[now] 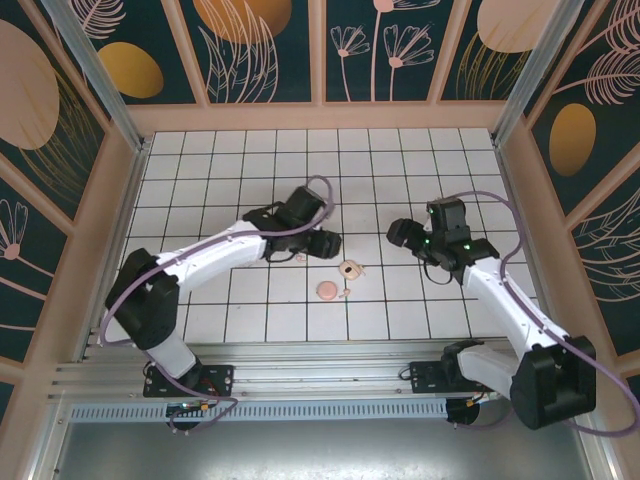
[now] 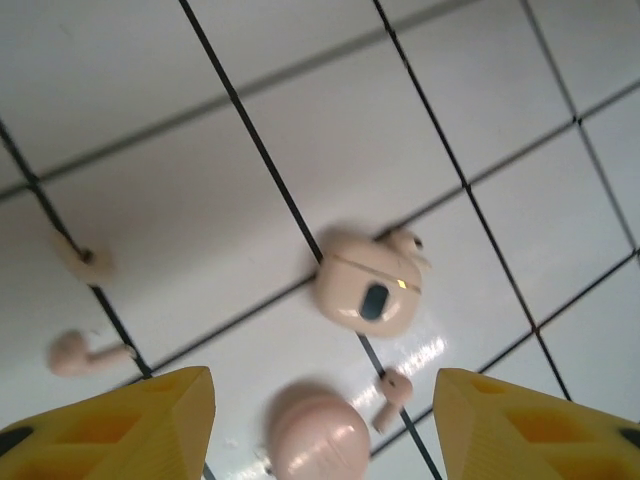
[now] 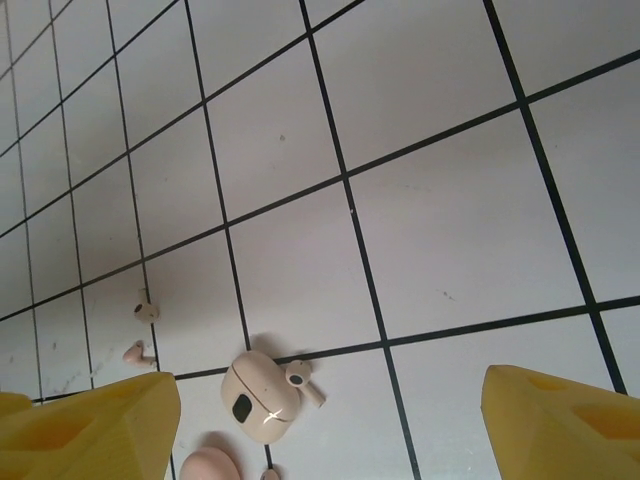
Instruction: Insert the wireless bluetooth earbuds into the charging case
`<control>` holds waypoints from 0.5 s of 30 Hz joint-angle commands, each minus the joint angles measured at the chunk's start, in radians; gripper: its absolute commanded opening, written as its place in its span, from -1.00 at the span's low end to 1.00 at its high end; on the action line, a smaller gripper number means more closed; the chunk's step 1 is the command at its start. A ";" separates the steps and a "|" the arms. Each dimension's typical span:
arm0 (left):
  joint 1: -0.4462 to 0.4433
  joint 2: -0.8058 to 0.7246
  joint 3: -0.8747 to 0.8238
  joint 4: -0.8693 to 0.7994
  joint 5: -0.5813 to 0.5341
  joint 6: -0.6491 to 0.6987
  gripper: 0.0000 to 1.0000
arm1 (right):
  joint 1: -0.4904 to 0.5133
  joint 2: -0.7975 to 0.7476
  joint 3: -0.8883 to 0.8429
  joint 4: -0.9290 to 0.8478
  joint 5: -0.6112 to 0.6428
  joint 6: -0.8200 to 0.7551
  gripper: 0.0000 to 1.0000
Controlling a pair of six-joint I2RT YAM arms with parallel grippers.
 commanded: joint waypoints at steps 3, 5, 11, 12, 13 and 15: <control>-0.051 0.093 0.052 -0.212 -0.037 -0.056 0.18 | -0.022 -0.061 -0.051 0.015 -0.058 0.020 0.59; -0.065 0.108 0.049 -0.222 -0.024 -0.064 0.17 | -0.028 -0.066 -0.054 0.009 -0.058 0.019 0.59; -0.094 0.149 0.046 -0.236 0.024 -0.066 0.16 | -0.029 -0.067 -0.058 0.002 -0.066 0.015 0.59; -0.096 0.155 0.046 -0.236 0.024 -0.063 0.16 | -0.029 -0.067 -0.058 0.003 -0.064 0.015 0.59; -0.097 0.157 0.046 -0.235 0.020 -0.063 0.16 | -0.030 -0.067 -0.056 0.005 -0.064 0.017 0.59; -0.096 0.160 0.048 -0.230 0.017 -0.064 0.17 | -0.029 -0.067 -0.055 0.009 -0.069 0.019 0.59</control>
